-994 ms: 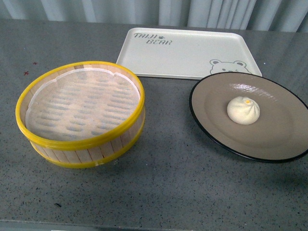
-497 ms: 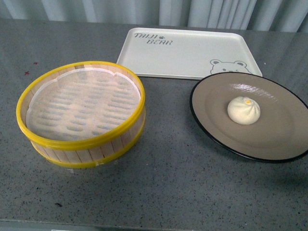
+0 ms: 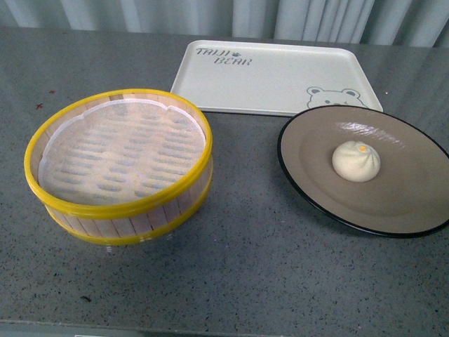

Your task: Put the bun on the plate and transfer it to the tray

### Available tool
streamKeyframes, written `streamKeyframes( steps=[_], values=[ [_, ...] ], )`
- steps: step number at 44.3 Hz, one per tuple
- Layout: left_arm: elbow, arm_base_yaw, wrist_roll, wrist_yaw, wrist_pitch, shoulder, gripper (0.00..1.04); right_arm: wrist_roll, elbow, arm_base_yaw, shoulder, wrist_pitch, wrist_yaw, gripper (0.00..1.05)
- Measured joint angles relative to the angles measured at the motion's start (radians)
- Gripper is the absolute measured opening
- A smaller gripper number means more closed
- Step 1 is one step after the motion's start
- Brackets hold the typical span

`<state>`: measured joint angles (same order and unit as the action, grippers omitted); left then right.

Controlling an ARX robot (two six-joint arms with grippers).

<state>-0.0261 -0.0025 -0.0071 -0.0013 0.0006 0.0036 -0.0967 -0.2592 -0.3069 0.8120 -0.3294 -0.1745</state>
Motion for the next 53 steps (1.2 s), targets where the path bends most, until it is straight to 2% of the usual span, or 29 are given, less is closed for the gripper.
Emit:
streamKeyframes(
  steps=[4, 10, 19, 24, 33, 44, 50, 53],
  values=[
    [0.0, 0.0, 0.0, 0.001, 0.0, 0.0, 0.99, 0.048, -0.14, -0.092, 0.294, 0.086, -0.19, 0.96],
    [0.0, 0.0, 0.003, 0.001, 0.0, 0.0, 0.98, 0.027, -0.28, -0.148, 0.498, 0.239, -0.349, 0.96],
    [0.0, 0.0, 0.003, 0.001, 0.0, 0.0, 0.98, -0.062, -0.451, -0.158, 0.699, 0.43, -0.343, 0.96],
    [0.0, 0.0, 0.003, 0.001, 0.0, 0.0, 0.98, -0.079, -0.504, -0.155, 0.816, 0.457, -0.337, 0.96],
    [0.0, 0.0, 0.003, 0.001, 0.0, 0.0, 0.98, -0.034, -0.564, -0.128, 0.983, 0.414, -0.42, 0.96],
    [0.0, 0.0, 0.003, 0.001, 0.0, 0.0, 0.98, 0.097, -0.64, -0.023, 1.145, 0.316, -0.514, 0.96],
    [0.0, 0.0, 0.003, 0.001, 0.0, 0.0, 0.98, 0.188, -0.703, 0.034, 1.225, 0.299, -0.532, 0.96],
    [0.0, 0.0, 0.003, 0.001, 0.0, 0.0, 0.98, 0.227, -0.738, 0.051, 1.255, 0.301, -0.52, 0.9]
  ],
)
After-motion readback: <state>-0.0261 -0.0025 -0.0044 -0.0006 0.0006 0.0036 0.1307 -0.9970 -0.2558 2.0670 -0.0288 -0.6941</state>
